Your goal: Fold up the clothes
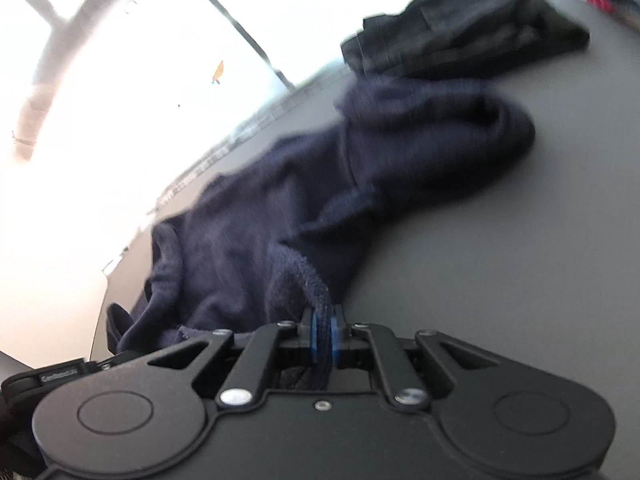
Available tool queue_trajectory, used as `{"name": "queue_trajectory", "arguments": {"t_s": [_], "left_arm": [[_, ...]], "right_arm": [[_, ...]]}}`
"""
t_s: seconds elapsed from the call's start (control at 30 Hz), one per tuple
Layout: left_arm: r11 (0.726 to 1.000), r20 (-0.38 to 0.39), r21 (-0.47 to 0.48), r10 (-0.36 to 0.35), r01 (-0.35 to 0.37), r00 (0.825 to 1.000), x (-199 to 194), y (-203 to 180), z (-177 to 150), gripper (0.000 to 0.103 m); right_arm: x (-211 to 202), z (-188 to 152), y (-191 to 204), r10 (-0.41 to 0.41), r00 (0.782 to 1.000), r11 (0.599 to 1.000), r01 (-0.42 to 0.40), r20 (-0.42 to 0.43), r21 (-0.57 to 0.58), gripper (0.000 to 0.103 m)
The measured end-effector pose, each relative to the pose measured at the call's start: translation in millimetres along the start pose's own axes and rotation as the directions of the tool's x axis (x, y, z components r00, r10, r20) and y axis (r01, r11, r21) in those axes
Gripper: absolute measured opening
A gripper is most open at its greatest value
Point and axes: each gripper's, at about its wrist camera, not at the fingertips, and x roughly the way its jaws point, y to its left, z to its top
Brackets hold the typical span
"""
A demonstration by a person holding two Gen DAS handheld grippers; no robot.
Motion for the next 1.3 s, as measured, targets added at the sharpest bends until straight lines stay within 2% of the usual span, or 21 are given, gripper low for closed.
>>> {"name": "queue_trajectory", "arguments": {"t_s": [0.2,0.3,0.37,0.43,0.5,0.57,0.7,0.73,0.8,0.9,0.93,0.97,1.0,1.07,1.1,1.17,1.2,1.3], "left_arm": [[0.993,0.117,-0.095,0.087,-0.076,0.989,-64,49,26,0.004],[0.988,0.133,-0.112,0.124,-0.109,0.983,-85,73,25,0.004],[0.982,0.098,-0.136,0.148,-0.134,0.984,-81,87,17,0.004],[0.972,0.022,-0.176,0.162,-0.156,0.986,-65,101,3,0.004],[0.963,-0.057,-0.192,0.184,-0.191,0.981,-46,109,-13,0.004],[0.956,-0.103,-0.190,0.205,-0.222,0.973,-39,110,-24,0.004],[0.956,-0.080,-0.138,0.251,-0.260,0.965,-44,103,-27,0.005],[0.954,-0.096,-0.112,0.269,-0.279,0.958,-38,101,-27,0.005],[0.945,-0.137,-0.061,0.310,-0.320,0.941,-23,96,-27,0.005],[0.927,-0.187,-0.034,0.362,-0.374,0.913,-9,90,-28,0.010],[0.926,-0.177,-0.041,0.362,-0.374,0.915,-11,89,-26,0.014],[0.927,-0.165,-0.049,0.360,-0.372,0.918,-13,87,-24,0.022],[0.928,-0.144,-0.058,0.357,-0.368,0.923,-17,86,-21,0.025],[0.930,-0.093,-0.082,0.350,-0.358,0.932,-25,85,-16,0.033],[0.930,-0.061,-0.108,0.348,-0.352,0.936,-30,85,-12,0.035],[0.934,-0.001,-0.165,0.322,-0.318,0.947,-38,84,-5,0.047],[0.938,0.018,-0.179,0.306,-0.298,0.952,-38,81,-2,0.050],[0.947,0.023,-0.163,0.283,-0.276,0.959,-31,66,5,0.055]], "right_arm": [[-50,10,-6,0.034,0.995,0.995,-0.043,0.096,0.095,0.007],[-70,8,-12,0.028,0.992,0.993,-0.042,0.126,0.113,0.007],[-66,4,-19,0.005,0.995,0.990,-0.018,0.095,0.137,0.007],[-58,0,-27,-0.020,0.999,0.986,0.012,0.051,0.164,0.007],[-47,-8,-33,-0.045,0.999,0.983,0.046,-0.006,0.180,0.007],[-46,-15,-32,-0.065,0.998,0.980,0.069,-0.029,0.185,0.007],[-55,-19,-25,-0.085,0.996,0.985,0.086,-0.014,0.152,0.007],[-55,-19,-24,-0.096,0.995,0.986,0.098,-0.020,0.137,0.007],[-44,-22,-27,-0.130,0.988,0.981,0.141,-0.088,0.134,0.008],[-28,-27,-33,-0.185,0.962,0.965,0.216,-0.198,0.146,0.010],[-28,-27,-33,-0.187,0.962,0.965,0.218,-0.199,0.148,0.015],[-30,-26,-32,-0.192,0.963,0.964,0.221,-0.187,0.147,0.019],[-32,-25,-31,-0.202,0.965,0.964,0.227,-0.170,0.140,0.027],[-41,-24,-28,-0.228,0.967,0.963,0.241,-0.117,0.120,0.035],[-43,-21,-27,-0.231,0.968,0.964,0.241,-0.094,0.114,0.037],[-46,-15,-27,-0.238,0.970,0.964,0.242,-0.045,0.108,0.038],[-48,-14,-28,-0.246,0.969,0.964,0.247,-0.024,0.099,0.039],[-47,-7,-27,-0.281,0.960,0.959,0.279,0.016,0.050,0.039]]}}
